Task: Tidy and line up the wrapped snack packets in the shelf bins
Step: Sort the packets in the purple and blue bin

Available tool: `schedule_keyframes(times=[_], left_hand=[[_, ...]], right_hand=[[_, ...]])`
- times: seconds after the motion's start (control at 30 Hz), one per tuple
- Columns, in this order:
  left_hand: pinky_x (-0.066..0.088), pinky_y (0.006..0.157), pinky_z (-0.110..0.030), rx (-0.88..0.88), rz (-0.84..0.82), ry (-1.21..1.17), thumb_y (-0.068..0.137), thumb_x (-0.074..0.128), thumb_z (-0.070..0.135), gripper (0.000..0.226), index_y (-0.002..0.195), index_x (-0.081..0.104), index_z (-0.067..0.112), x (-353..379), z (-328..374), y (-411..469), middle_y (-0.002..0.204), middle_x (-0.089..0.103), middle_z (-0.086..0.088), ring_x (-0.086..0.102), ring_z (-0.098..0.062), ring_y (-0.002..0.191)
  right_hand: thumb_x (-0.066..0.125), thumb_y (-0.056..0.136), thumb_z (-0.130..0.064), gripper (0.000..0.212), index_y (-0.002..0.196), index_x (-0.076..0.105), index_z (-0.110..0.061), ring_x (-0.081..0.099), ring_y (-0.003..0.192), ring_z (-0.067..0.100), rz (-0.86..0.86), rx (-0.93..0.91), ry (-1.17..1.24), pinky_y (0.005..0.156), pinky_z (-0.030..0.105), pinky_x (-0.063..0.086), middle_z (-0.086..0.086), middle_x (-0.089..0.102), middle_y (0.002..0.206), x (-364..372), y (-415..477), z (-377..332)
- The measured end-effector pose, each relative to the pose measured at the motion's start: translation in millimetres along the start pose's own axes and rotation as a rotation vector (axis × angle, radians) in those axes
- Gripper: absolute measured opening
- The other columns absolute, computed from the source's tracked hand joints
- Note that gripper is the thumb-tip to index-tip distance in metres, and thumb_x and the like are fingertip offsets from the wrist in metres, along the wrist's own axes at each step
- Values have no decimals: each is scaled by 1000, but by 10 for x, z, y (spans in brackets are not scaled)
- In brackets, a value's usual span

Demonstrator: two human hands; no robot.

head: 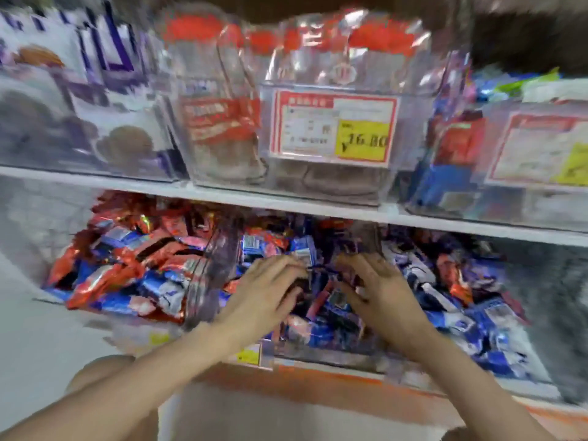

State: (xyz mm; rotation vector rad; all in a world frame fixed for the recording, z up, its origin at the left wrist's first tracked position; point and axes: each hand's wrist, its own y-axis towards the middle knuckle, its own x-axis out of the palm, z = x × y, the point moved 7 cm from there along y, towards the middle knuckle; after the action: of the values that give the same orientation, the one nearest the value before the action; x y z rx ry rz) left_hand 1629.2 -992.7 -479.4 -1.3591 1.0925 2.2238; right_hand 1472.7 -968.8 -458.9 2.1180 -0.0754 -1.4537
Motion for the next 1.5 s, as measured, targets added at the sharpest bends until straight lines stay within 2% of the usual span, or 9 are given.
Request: schedule_keyframes(times=[0.3, 0.4, 0.53, 0.67, 0.8, 1.03, 1.13, 1.3, 1.5], left_hand=[[45, 82, -28, -116, 159, -4, 87, 37, 30, 26, 102, 57, 22, -306, -152, -124, 107, 58, 7, 54, -11, 99], [39, 78, -20, -114, 185, -29, 86, 37, 27, 20, 100, 51, 29, -503, -150, -288, 105, 57, 6, 53, -9, 97], [47, 74, -31, -144, 127, -33, 88, 39, 33, 34, 103, 61, 13, -597, -178, -578, 106, 57, 0, 59, -17, 90], [50, 75, -34, -163, 94, -38, 90, 54, 16, 16, 105, 61, 15, -701, -251, -705, 110, 55, 6, 58, -11, 94], [37, 73, -26, -202, 99, 88, 86, 61, 11, 18, 104, 62, 12, -755, -335, -552, 103, 59, -2, 56, -21, 97], [39, 91, -34, -274, -21, 168, 90, 57, 22, 25, 115, 55, 17, -494, -342, -137, 116, 53, -2, 47, -21, 113], [40, 92, -35, -286, 2, 122, 89, 58, 20, 23, 112, 57, 16, -440, -401, 30, 115, 54, -2, 49, -22, 114], [40, 90, -32, -358, 22, 158, 90, 56, 22, 31, 121, 56, 17, -521, -622, 305, 123, 56, -9, 51, -28, 117], [44, 90, -36, -356, 41, 162, 85, 60, 11, 34, 119, 58, 10, -712, -953, 446, 127, 52, -11, 52, -33, 114]], right_hand=[[59, 90, -36, 39, 127, 55, -23, 45, 95, 8, -87, 13, -2, 81, 21, 27, -6, 61, 109, -50, -71, -114], [58, 90, -39, 39, 126, 55, -25, 44, 90, 6, -118, 41, -9, 78, 21, 23, -11, 60, 102, -14, -67, -112], [62, 86, -41, 31, 113, 64, -25, 58, 87, 17, -66, 65, -35, 78, 25, 27, -10, 67, 89, 23, -54, -113], [60, 88, -42, 30, 114, 62, -26, 50, 82, 10, -73, 149, -86, 76, 24, 23, -24, 45, 69, -5, -2, -149], [57, 89, -43, 34, 118, 58, -26, 58, 96, 16, -103, 191, -137, 86, 28, 29, -11, 66, 90, 24, 80, -183], [57, 91, -35, 28, 115, 61, -22, 61, 96, 18, -101, 189, -86, 85, 25, 29, -4, 69, 98, 17, 158, -69], [55, 89, -49, 35, 112, 62, -24, 58, 103, 17, -180, 228, -171, 91, 28, 32, -4, 67, 104, 113, 298, -39], [65, 84, -39, 20, 78, 61, -20, 58, 99, 23, -347, 276, -195, 91, 34, 35, 0, 67, 94, 392, 474, -78], [63, 86, -31, 13, 86, 68, -19, 62, 91, 22, -92, 387, -26, 70, 27, 42, 3, 70, 92, 87, 560, 44]])
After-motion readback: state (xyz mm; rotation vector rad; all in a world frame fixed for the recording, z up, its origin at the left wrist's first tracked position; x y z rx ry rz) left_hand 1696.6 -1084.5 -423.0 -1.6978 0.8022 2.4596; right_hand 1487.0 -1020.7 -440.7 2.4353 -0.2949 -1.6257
